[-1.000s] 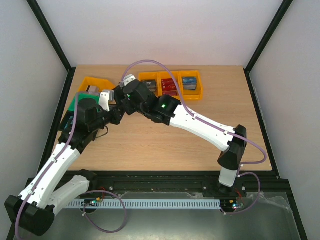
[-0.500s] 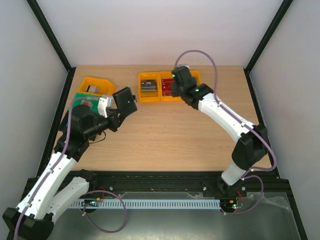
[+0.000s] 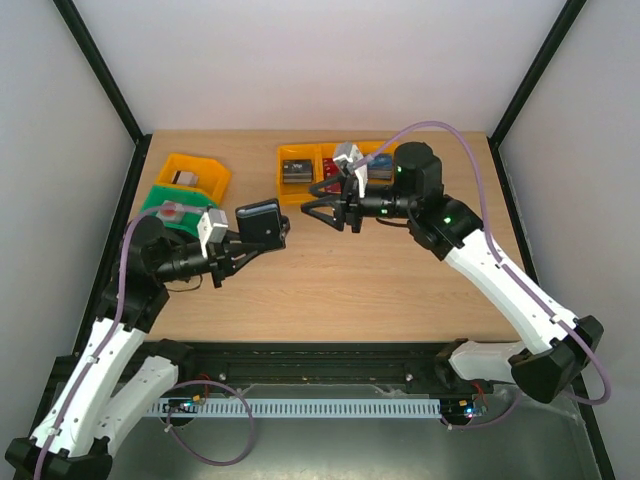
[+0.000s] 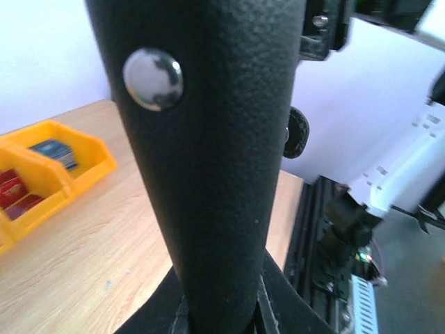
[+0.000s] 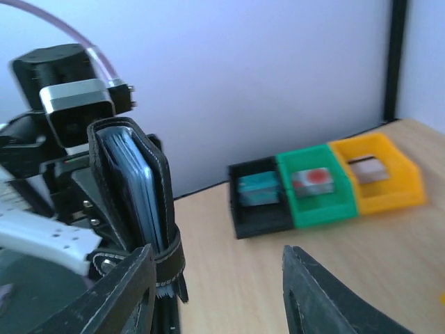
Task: Take the credit cards out of the card holder
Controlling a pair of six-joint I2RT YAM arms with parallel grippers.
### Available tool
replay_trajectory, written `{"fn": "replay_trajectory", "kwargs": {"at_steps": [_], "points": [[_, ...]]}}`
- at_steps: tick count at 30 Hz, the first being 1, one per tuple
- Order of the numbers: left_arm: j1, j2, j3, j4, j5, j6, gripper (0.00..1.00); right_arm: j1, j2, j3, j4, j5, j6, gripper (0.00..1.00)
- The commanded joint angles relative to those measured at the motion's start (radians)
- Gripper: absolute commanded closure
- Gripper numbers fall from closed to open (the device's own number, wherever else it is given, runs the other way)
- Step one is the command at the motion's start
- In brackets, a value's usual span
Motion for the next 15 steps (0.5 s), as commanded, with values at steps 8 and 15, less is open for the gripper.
{"fn": "replay_trajectory", "kwargs": {"at_steps": [8, 15], "points": [[0.001, -0.013, 0.028, 0.039, 0.211, 0.121, 0.98, 0.101, 0.028, -0.023, 0.132, -0.217, -0.004, 0.56], [-0.006, -0.013, 0.03, 0.038, 0.214, 0.129, 0.98, 0.134, 0.058, 0.001, 0.106, -0.198, -0.027, 0.58]]}}
